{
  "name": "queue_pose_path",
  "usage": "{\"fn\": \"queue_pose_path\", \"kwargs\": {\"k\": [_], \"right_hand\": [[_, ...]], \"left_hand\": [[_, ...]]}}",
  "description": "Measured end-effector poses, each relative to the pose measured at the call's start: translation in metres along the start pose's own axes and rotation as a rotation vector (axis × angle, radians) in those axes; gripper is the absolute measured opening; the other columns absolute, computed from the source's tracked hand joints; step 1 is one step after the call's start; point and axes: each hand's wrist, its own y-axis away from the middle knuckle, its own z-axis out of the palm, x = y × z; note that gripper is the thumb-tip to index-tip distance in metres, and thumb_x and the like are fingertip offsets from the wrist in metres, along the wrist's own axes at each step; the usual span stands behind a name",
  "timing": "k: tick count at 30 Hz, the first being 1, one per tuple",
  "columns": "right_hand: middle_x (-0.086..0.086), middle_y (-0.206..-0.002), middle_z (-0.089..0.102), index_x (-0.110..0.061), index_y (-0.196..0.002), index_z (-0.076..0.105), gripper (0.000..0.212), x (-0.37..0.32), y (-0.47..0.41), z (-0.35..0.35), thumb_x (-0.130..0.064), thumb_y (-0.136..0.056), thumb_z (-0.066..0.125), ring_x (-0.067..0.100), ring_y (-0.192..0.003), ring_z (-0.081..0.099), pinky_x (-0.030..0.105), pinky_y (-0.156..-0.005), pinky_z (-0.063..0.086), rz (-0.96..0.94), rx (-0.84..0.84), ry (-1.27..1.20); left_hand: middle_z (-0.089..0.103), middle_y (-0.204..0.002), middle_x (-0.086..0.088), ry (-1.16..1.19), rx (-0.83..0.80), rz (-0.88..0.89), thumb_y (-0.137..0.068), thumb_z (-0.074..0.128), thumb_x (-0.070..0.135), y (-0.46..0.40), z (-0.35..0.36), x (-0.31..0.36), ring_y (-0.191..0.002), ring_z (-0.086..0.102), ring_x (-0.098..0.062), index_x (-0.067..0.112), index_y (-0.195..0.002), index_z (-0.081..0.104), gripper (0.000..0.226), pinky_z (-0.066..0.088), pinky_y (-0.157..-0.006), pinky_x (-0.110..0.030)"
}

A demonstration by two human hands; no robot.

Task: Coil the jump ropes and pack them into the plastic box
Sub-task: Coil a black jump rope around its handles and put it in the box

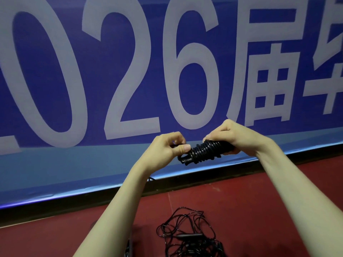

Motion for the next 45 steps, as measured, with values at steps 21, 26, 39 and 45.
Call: {"fn": "queue_pose_path", "kwargs": {"k": [21,26,39,45], "right_hand": [[0.007,-0.066,0.048,-0.012,-0.073,0.053,0.017,0.008,-0.023,0.008,-0.021,-0.088,0.056,0.008,-0.033,0.029,0.013,-0.034,0.017,0.153,0.348,-0.779],[0.007,-0.057,0.046,-0.012,-0.069,0.048,0.018,0.014,-0.029,0.013,-0.016,-0.085,0.055,0.011,-0.035,0.029,0.015,-0.034,0.017,0.278,0.55,-0.81],[0.019,-0.063,0.052,0.012,-0.073,0.061,0.026,0.025,-0.038,0.016,-0.011,-0.083,0.054,0.014,-0.036,0.04,0.014,-0.033,0.024,0.19,0.794,-0.339],[0.026,-0.064,0.053,0.015,-0.077,0.063,0.032,0.018,-0.027,0.007,-0.014,-0.086,0.053,0.018,-0.049,0.045,0.015,-0.035,0.03,0.121,0.592,-0.016]], "left_hand": [[0.04,-0.061,0.006,0.454,0.143,-0.094,-0.105,0.037,0.028,-0.014,0.038,-0.002,-0.046,0.029,-0.006,0.017,-0.087,0.056,0.028,0.023,-0.045,-0.018],[0.05,-0.07,0.006,0.075,0.191,-0.157,-0.104,0.037,0.034,-0.016,0.037,-0.008,-0.055,0.04,-0.01,0.019,-0.089,0.062,0.033,0.032,-0.053,-0.022],[0.049,-0.096,0.001,-0.974,0.248,0.093,-0.106,0.031,0.034,-0.011,0.022,0.011,-0.086,0.054,-0.026,0.015,-0.107,0.05,0.027,0.031,-0.061,-0.033],[0.052,-0.065,-0.002,-1.008,0.353,0.422,-0.075,0.081,0.013,-0.016,0.007,0.002,-0.059,0.045,-0.024,0.01,-0.073,0.061,0.021,0.024,-0.051,-0.029]]}}
